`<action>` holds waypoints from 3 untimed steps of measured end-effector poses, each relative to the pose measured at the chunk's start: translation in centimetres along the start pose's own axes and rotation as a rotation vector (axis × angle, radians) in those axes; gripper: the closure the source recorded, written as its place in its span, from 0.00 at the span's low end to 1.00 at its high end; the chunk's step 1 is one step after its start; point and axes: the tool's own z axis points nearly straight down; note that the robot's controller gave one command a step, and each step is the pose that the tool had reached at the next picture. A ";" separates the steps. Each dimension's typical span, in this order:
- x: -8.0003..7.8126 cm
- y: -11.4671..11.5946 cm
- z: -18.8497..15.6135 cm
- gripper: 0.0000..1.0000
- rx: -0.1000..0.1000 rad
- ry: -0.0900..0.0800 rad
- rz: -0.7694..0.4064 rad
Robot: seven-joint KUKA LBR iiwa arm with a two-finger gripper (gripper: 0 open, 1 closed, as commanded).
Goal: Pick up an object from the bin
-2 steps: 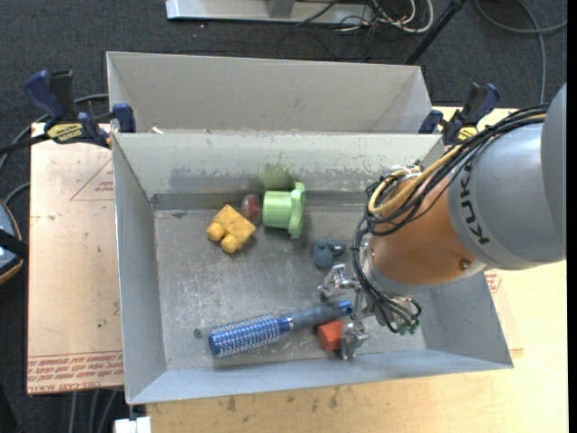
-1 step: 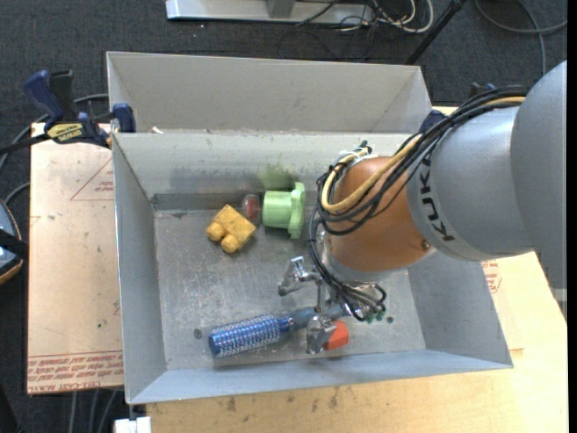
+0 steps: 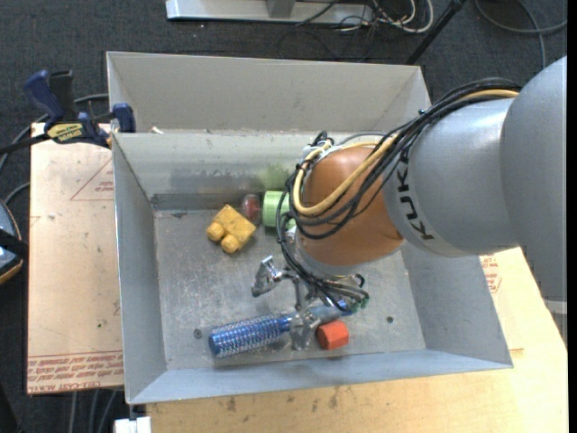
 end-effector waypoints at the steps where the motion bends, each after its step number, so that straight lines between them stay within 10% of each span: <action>1: -1.9 3.0 4.2 0.00 0.003 0.001 -0.073; 2: -2.0 2.9 4.0 0.00 0.002 0.003 -0.073; 3: -2.2 3.0 3.8 1.00 0.003 -0.005 -0.074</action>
Offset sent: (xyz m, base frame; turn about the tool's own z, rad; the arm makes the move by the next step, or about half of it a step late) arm -0.0009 0.0341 -0.0441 -0.0714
